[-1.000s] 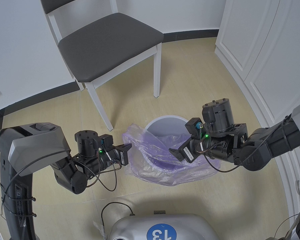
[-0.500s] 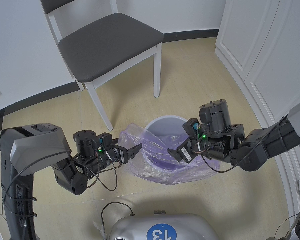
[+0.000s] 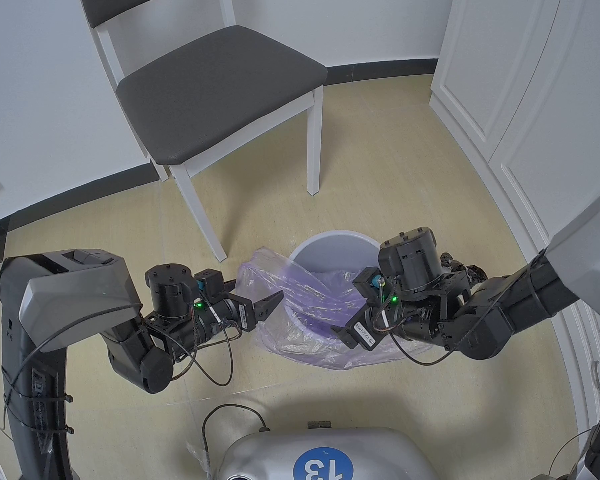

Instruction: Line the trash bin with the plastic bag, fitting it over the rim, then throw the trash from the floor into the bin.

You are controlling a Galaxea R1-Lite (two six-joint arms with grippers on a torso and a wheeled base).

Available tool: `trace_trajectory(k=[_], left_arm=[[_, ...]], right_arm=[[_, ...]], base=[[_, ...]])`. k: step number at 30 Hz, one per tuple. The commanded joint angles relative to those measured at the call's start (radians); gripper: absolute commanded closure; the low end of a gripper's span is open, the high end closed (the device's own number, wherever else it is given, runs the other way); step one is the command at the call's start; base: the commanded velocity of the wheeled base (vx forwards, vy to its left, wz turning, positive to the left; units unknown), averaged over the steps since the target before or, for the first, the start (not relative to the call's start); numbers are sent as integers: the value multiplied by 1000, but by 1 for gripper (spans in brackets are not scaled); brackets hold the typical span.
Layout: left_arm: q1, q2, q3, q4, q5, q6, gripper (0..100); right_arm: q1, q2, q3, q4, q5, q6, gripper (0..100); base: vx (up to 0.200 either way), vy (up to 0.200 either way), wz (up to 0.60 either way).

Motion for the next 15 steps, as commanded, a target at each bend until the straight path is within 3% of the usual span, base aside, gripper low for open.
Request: trace_trajectory(k=[1,15], left_arm=[[0,-10,2,-3,0,-1,0],[-3,-7,3,-11,0,2,0]], right_arm=[[0,30,-7,0,0,-6,0],[-3,107,-53,-2,0,-20,0]], base=[[0,0,0],[0,0,0]])
